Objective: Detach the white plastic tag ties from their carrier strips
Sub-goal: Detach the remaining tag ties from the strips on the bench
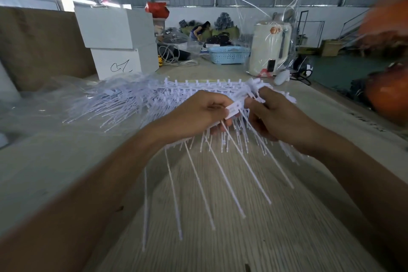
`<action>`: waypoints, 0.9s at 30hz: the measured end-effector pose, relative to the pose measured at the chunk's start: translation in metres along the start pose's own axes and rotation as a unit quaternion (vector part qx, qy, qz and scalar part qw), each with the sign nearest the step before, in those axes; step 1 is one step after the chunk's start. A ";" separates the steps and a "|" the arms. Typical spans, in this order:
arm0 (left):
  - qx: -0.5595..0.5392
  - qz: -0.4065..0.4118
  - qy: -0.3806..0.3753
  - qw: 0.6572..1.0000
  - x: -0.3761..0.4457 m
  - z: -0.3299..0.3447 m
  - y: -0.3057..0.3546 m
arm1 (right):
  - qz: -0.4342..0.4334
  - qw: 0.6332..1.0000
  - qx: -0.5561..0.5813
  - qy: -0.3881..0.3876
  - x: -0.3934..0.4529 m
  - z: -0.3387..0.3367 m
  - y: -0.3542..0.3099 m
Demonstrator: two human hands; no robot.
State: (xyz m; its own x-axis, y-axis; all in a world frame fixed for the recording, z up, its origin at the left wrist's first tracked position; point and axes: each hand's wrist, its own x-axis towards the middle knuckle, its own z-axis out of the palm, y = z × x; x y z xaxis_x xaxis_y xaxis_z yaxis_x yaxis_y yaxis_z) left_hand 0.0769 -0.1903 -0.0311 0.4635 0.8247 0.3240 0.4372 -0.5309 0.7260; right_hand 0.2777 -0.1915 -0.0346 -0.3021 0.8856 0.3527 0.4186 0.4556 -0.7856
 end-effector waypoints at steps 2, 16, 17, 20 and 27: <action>0.003 -0.001 0.014 1.000 0.000 0.002 -0.001 | 0.013 1.000 0.016 -0.022 -0.002 0.002 0.000; 0.030 -0.130 0.129 0.983 0.008 0.009 0.002 | 0.073 0.986 0.153 0.004 -0.005 0.008 -0.005; 0.036 -0.139 0.131 0.981 0.008 0.009 0.003 | 0.068 0.984 0.162 0.007 -0.004 0.008 -0.004; 0.021 -0.153 0.120 0.981 0.008 0.009 0.004 | 0.062 0.982 0.179 0.011 -0.004 0.007 -0.002; -0.058 -0.169 0.092 0.980 0.003 0.011 0.007 | 0.008 0.984 0.179 0.010 -0.002 0.003 0.004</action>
State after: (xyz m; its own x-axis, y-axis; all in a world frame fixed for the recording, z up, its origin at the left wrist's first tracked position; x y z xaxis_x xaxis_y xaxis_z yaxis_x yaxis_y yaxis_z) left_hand 0.0900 -0.1934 -0.0315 0.1566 0.9763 0.1494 0.4458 -0.2048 0.8714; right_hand 0.2777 -0.1915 -0.0397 -0.2794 0.8955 0.3464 0.0936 0.3845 -0.9184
